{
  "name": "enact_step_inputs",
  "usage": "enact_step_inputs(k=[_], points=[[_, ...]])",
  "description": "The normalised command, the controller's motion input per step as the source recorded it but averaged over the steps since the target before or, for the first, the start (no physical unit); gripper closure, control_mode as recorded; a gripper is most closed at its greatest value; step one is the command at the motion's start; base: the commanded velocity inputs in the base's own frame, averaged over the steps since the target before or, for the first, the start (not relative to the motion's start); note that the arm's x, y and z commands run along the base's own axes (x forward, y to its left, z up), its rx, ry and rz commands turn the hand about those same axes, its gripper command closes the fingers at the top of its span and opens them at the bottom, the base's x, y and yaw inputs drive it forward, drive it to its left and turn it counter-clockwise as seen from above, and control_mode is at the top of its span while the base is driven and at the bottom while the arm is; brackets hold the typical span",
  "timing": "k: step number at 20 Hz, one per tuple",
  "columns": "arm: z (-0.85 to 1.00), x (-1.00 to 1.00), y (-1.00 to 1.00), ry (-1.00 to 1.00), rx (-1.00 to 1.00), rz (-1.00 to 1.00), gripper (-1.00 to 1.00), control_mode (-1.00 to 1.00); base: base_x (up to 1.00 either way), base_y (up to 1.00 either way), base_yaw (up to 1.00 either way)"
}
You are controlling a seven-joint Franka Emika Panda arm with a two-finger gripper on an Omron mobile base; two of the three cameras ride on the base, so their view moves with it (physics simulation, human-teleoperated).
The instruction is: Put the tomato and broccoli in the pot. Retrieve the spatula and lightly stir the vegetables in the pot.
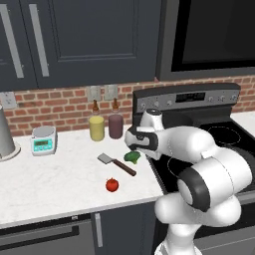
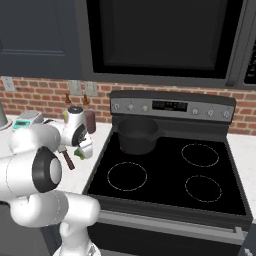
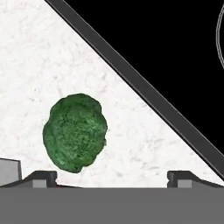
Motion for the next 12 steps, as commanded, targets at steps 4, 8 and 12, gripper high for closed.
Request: enact_step_inputs(k=[4,8,12], points=[[-0.15,0.41,0.0,-0.01,0.0,-0.06,-1.0,-1.0,0.0,0.0,0.0],[-0.15,0.34,0.03,0.0,0.01,-0.04,-1.0,-1.0,0.0,0.0,0.0],[-0.18,0.12,0.02,0.0,0.0,-0.04,-1.0,-1.0,0.0,0.0,0.0]])
